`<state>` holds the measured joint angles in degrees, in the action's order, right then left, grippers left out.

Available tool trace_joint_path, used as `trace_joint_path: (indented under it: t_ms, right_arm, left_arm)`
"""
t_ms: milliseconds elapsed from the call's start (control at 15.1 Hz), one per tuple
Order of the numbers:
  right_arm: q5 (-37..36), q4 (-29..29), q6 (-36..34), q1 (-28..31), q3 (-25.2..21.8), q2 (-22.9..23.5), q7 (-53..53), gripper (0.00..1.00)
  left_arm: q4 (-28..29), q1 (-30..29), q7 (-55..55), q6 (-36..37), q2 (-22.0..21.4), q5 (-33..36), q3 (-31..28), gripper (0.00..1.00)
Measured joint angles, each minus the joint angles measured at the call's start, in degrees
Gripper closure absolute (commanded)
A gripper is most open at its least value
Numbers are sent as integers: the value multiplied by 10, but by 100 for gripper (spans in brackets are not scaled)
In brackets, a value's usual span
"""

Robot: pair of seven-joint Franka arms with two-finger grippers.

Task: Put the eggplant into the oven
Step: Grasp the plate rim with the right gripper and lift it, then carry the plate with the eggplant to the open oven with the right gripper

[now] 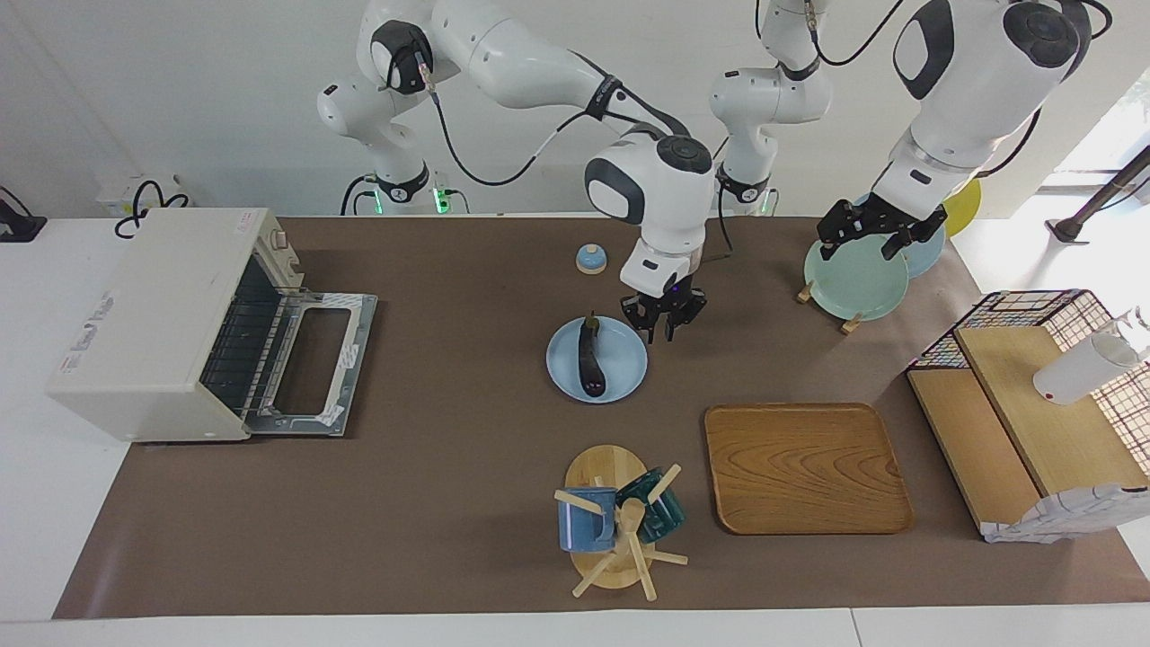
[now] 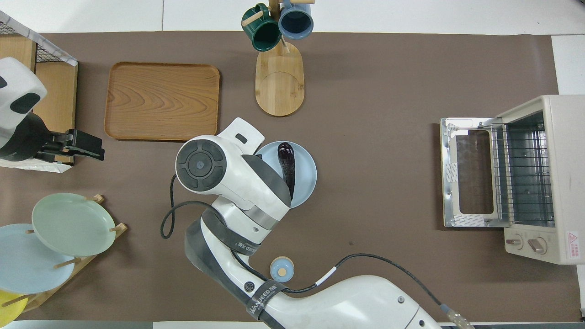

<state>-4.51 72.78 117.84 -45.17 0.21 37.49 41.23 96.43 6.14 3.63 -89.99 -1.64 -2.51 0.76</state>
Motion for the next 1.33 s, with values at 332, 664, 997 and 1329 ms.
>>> trace_joint_path:
  t_ms: [332, 664, 997, 1329]
  right_arm:
    - [-29, 56, 52, -10, 0, 10, 4, 67]
    - [-40, 101, 84, -10, 0, 11, 24, 68]
    - [-46, 115, 81, -10, -1, 6, 30, 100]
    - [-72, 107, 33, -9, -3, -3, 34, 100]
  left_arm:
    - [0, -1, 0, 0, -1, 0, -2, 0]
    - [0, -3, 0, 0, -1, 1, -3, 0]
    - [0, -5, 0, 0, -1, 1, -5, 0]
    - [0, -5, 0, 0, -1, 1, -5, 0]
